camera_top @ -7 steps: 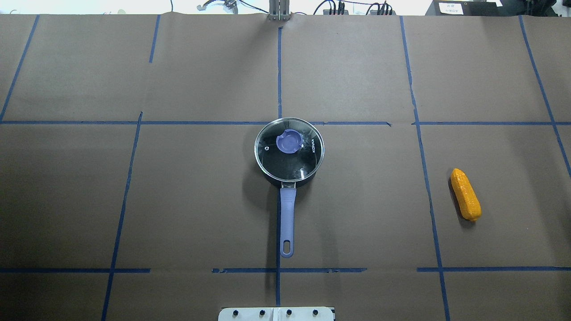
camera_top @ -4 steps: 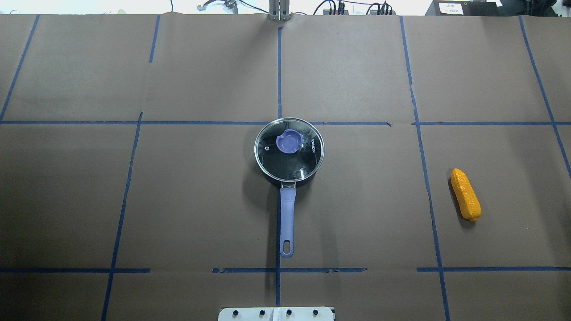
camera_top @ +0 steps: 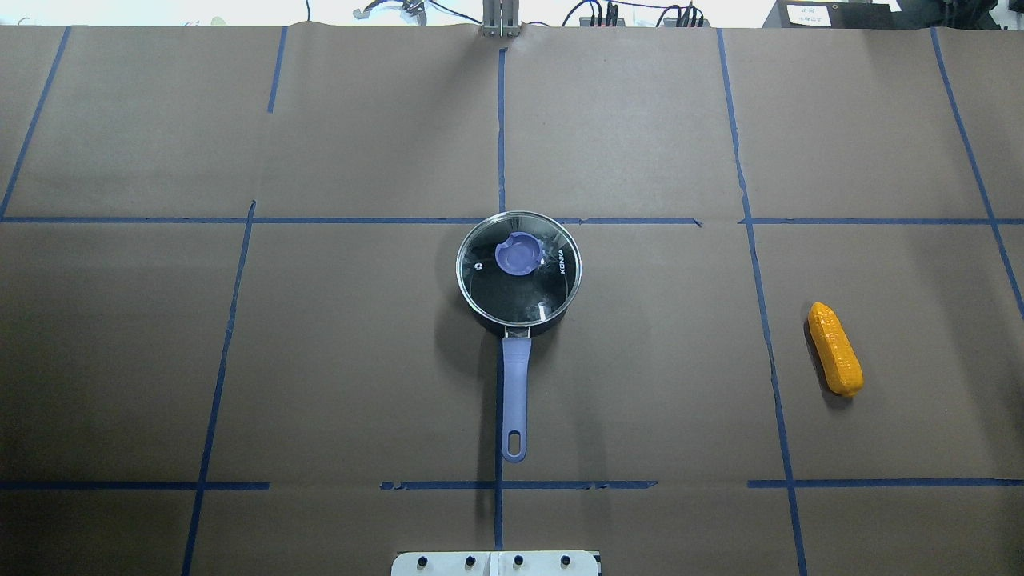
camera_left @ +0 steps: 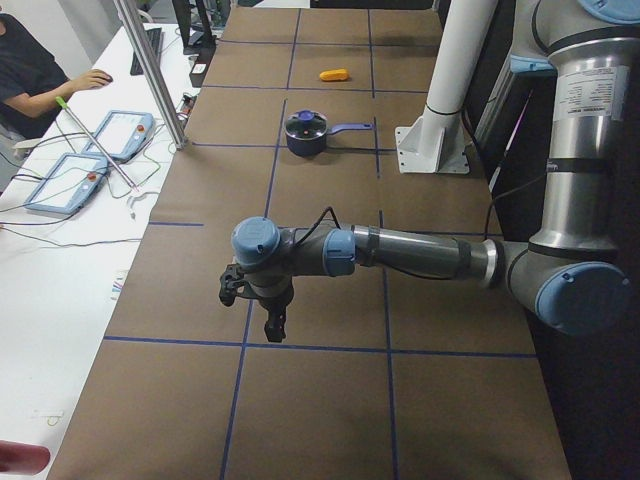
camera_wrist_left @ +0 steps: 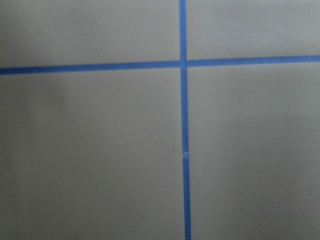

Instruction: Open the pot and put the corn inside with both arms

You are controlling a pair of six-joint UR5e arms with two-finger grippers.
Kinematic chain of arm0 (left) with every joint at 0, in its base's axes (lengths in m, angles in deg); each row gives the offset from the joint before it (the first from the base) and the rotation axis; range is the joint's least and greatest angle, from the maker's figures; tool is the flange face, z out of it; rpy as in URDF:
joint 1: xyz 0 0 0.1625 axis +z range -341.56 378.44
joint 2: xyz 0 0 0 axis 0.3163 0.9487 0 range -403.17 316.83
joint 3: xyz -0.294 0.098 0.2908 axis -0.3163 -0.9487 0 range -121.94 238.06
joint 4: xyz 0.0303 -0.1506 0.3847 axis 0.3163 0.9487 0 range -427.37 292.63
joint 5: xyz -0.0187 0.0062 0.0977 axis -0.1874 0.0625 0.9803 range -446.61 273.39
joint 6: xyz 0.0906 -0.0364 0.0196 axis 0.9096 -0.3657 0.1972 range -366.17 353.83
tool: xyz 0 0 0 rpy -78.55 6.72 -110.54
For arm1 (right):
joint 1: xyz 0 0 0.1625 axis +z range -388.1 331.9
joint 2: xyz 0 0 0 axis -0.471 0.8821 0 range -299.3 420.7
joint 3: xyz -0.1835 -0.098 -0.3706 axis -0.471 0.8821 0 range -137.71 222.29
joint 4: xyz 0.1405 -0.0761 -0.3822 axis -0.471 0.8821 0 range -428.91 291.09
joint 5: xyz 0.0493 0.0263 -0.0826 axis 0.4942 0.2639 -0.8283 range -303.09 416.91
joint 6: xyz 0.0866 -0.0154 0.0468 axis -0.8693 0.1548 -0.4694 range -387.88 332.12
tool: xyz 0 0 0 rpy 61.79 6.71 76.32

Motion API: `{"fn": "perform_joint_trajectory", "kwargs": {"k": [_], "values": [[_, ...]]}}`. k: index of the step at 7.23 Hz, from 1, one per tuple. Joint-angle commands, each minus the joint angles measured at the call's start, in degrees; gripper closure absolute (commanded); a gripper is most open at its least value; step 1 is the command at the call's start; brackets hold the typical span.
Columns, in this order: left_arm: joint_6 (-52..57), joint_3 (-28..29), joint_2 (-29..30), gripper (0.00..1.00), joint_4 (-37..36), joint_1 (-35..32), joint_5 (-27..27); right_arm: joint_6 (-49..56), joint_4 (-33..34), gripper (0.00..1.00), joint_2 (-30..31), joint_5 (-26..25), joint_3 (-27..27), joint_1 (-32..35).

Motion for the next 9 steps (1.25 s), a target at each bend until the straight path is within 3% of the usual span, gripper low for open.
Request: {"fn": "perform_joint_trajectory", "kwargs": {"k": [1, 3, 4, 6, 8, 9], "values": [[-12.9, -9.9, 0.3, 0.0, -0.8, 6.6, 0.0, 0.1, -0.1, 0.0, 0.0, 0.1, -0.1, 0.0], [-26.3, -18.2, 1.2, 0.0, -2.0, 14.0, 0.0, 0.1, -0.1, 0.0, -0.1, 0.1, -0.2, 0.0], [-35.5, -20.3, 4.8, 0.0, -2.1, 18.9, 0.0, 0.1, -0.1, 0.0, -0.1, 0.0, -0.1, 0.0], [-47.6, -20.4, 13.7, 0.0, -3.6, 28.0, 0.1, 0.1, -0.1, 0.0, -0.1, 0.1, -0.1, 0.0], [-51.3, -19.7, 27.6, 0.0, -17.5, 34.8, 7.4, 0.1, -0.1, 0.0, -0.2, 0.0, -0.1, 0.0], [-52.6, -18.0, 31.8, 0.0, -19.5, 37.3, 8.4, 0.0, -0.1, 0.0, -0.1, -0.1, 0.1, 0.0]]}}
